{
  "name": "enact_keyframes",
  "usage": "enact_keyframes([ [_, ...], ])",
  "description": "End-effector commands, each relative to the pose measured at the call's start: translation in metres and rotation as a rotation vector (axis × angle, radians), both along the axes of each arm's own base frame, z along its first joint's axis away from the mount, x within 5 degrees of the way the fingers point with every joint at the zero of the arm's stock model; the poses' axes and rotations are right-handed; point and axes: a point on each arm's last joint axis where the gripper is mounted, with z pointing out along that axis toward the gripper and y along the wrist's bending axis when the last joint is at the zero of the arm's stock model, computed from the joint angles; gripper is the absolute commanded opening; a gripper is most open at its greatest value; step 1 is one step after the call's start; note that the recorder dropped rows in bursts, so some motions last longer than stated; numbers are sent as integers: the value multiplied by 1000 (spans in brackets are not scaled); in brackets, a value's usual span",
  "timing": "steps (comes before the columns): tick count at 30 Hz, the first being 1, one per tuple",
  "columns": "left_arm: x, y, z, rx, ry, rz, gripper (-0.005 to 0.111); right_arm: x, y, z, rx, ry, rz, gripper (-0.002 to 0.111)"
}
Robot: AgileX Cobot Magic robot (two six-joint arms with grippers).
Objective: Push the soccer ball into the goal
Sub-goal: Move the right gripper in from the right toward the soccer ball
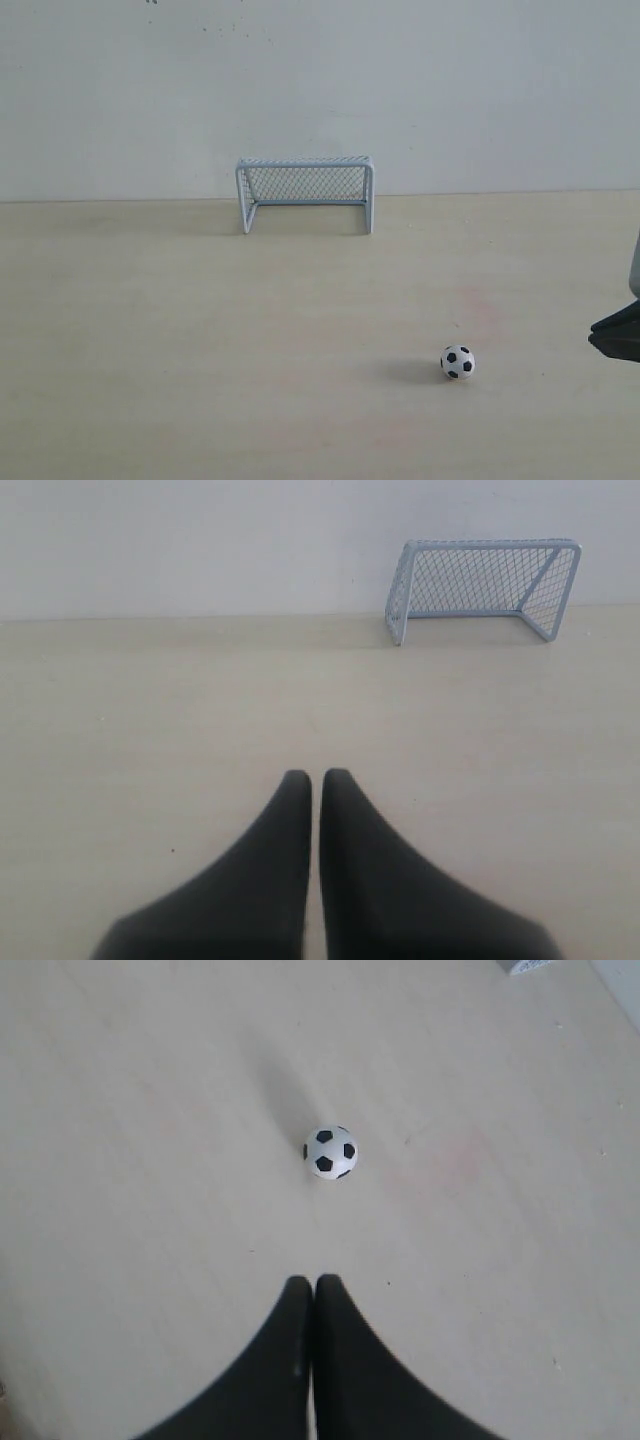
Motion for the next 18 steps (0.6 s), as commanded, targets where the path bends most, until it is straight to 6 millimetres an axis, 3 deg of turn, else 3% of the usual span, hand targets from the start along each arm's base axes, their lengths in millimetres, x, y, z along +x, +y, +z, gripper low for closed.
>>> enact_keyframes([
  [1, 0, 0, -1, 6, 2, -5, 4, 0, 0, 2, 10, 0, -4, 0],
  [18, 0, 0, -1, 6, 2, -5, 4, 0, 0, 2, 10, 0, -4, 0],
])
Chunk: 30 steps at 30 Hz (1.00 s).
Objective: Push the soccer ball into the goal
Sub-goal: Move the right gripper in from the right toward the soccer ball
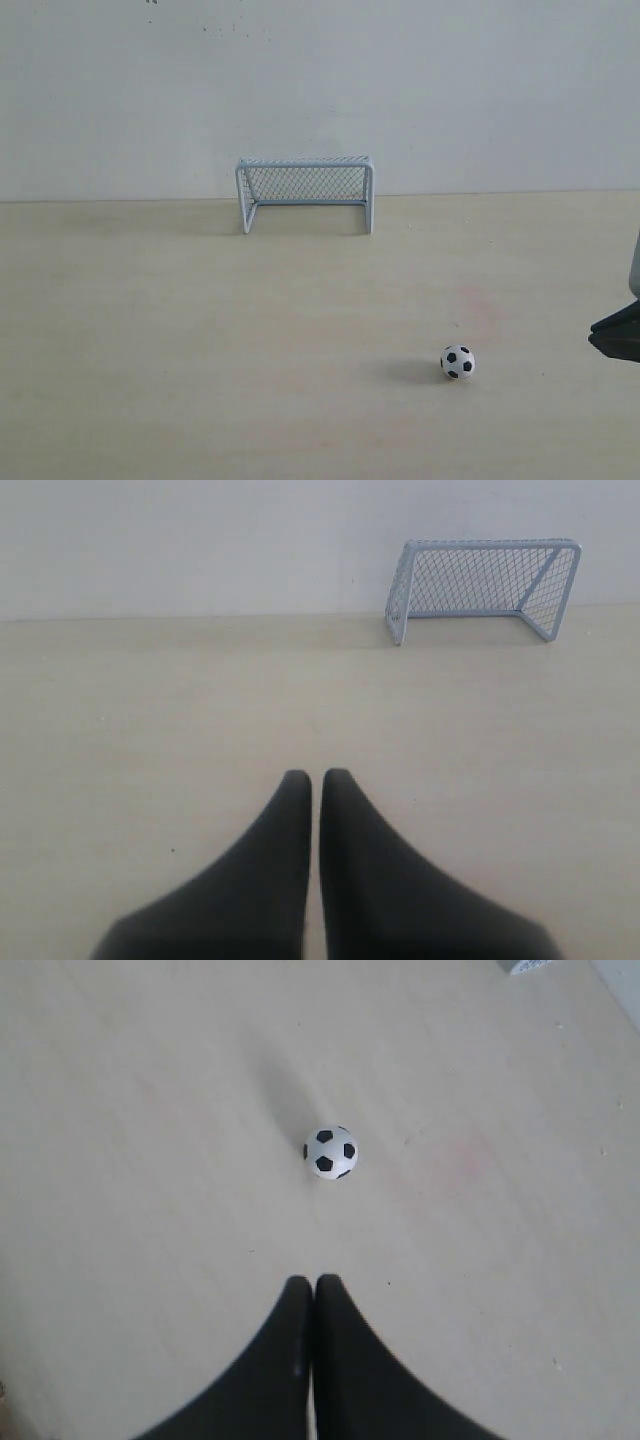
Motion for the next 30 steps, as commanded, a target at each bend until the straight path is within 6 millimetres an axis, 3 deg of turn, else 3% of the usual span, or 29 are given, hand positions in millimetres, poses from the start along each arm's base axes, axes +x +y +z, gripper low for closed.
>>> enact_keyframes([
  [1, 0, 0, -1, 6, 2, -5, 4, 0, 0, 2, 10, 0, -4, 0],
  [17, 0, 0, -1, 6, 2, -5, 4, 7, 2, 8, 104, -45, -76, 0],
  [30, 0, 0, -1, 6, 2, -5, 4, 18, 1, 0, 112, -28, -122, 0],
])
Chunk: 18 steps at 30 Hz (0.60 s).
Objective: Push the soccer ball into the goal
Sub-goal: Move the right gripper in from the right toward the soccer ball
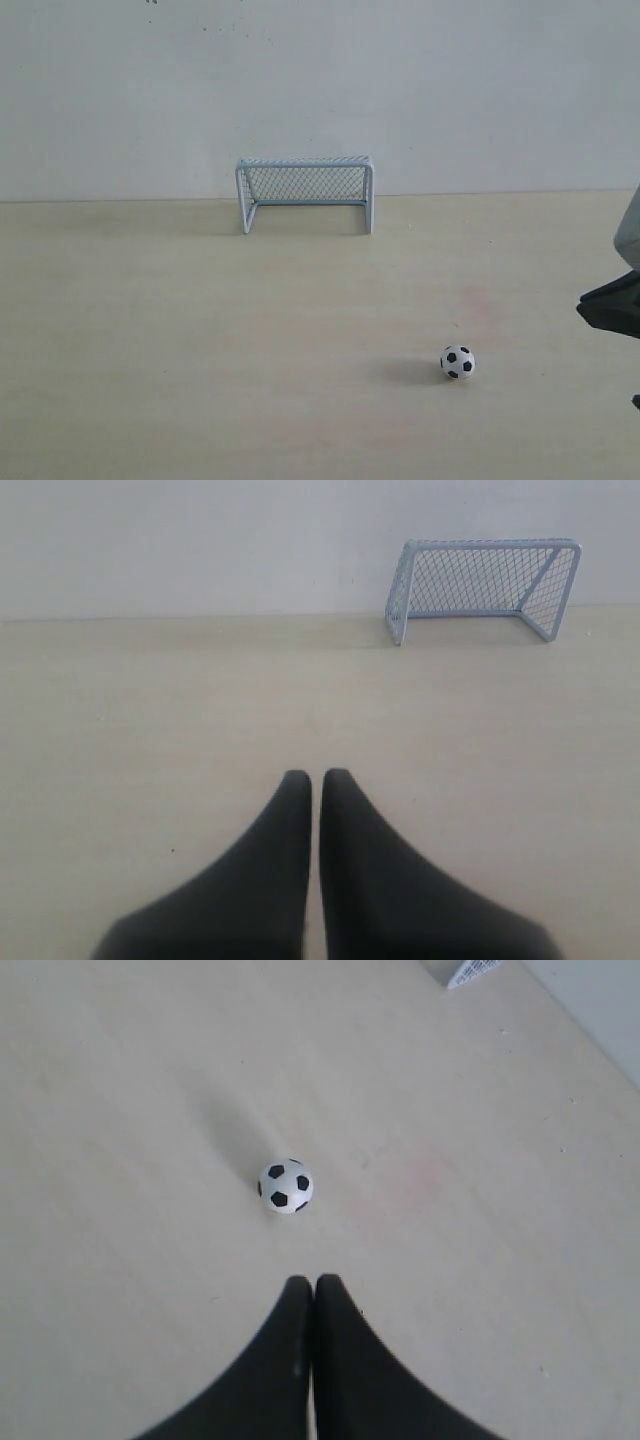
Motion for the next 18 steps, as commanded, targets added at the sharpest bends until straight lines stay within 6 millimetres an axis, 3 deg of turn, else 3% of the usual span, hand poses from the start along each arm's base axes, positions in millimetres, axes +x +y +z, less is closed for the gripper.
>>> enact_keyframes([
  [1, 0, 0, -1, 6, 2, -5, 4, 4, 1, 1, 41, 2, -27, 0],
  [12, 0, 0, -1, 6, 2, -5, 4, 17, 1, -13, 79, 67, -65, 0],
  [18, 0, 0, -1, 6, 2, -5, 4, 44, -15, -25, -9, -34, -249, 0],
])
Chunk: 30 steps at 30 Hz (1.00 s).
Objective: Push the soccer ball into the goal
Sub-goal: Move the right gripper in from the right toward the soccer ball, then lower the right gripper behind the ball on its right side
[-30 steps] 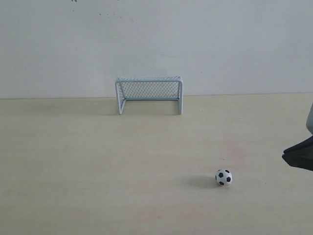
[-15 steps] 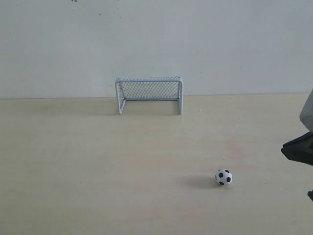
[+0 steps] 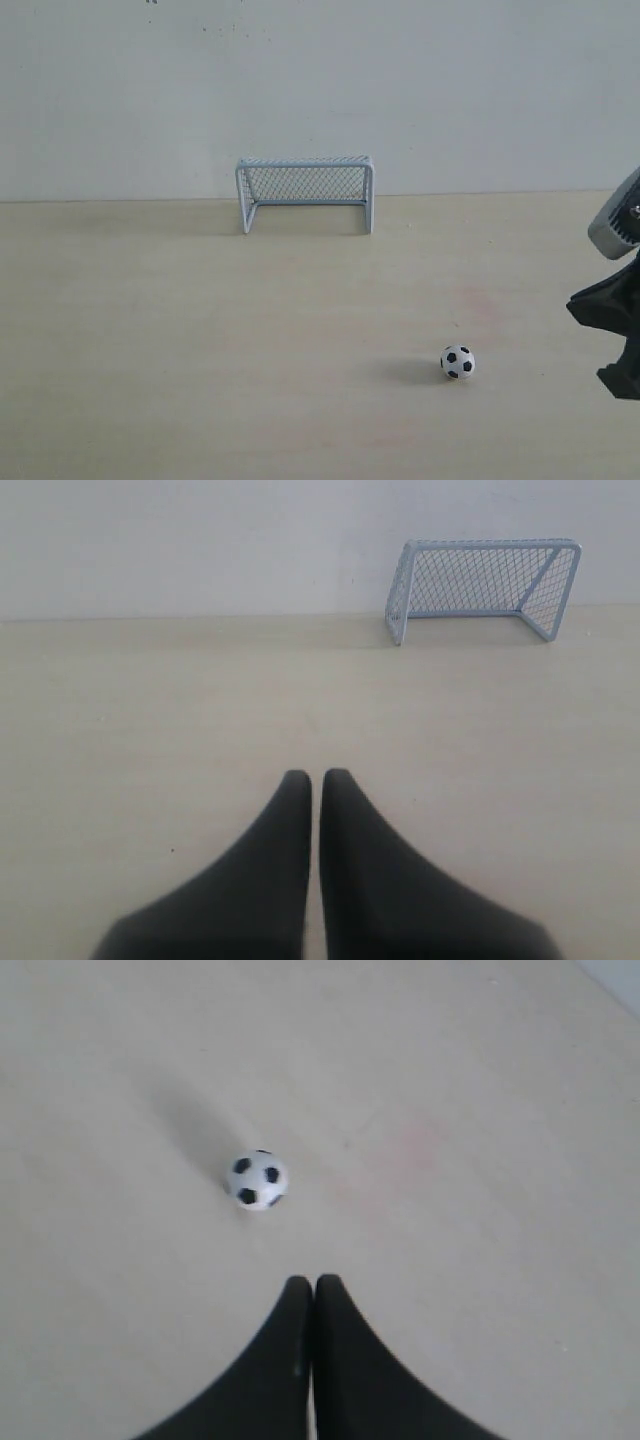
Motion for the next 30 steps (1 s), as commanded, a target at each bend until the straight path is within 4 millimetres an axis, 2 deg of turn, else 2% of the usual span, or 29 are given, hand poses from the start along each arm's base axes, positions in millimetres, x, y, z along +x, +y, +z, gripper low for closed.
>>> enact_keyframes([
  [1, 0, 0, -1, 6, 2, -5, 4, 27, -18, -7, -124, -120, -165, 0],
  [4, 0, 0, -1, 6, 2, -5, 4, 49, -20, -14, -202, -124, -129, 0],
  [6, 0, 0, -1, 6, 2, -5, 4, 82, -18, -17, -220, -108, -74, 0],
  [9, 0, 0, -1, 6, 2, -5, 4, 112, -5, -21, -282, 28, 251, 0],
  [12, 0, 0, -1, 6, 2, -5, 4, 128, 4, -9, -276, 235, 586, 0],
  [14, 0, 0, -1, 6, 2, -5, 4, 126, 5, -2, -295, 310, 830, 0],
  [15, 0, 0, -1, 6, 2, -5, 4, 128, 5, -1, -308, 304, 867, 0],
  [19, 0, 0, -1, 6, 2, -5, 4, 130, 1, -3, -383, 284, 942, 0],
  [25, 0, 0, -1, 6, 2, -5, 4, 133, -6, -16, -441, 343, 970, 0],
  [30, 0, 0, -1, 6, 2, -5, 4, 133, 9, -28, -488, 371, 1053, 0],
])
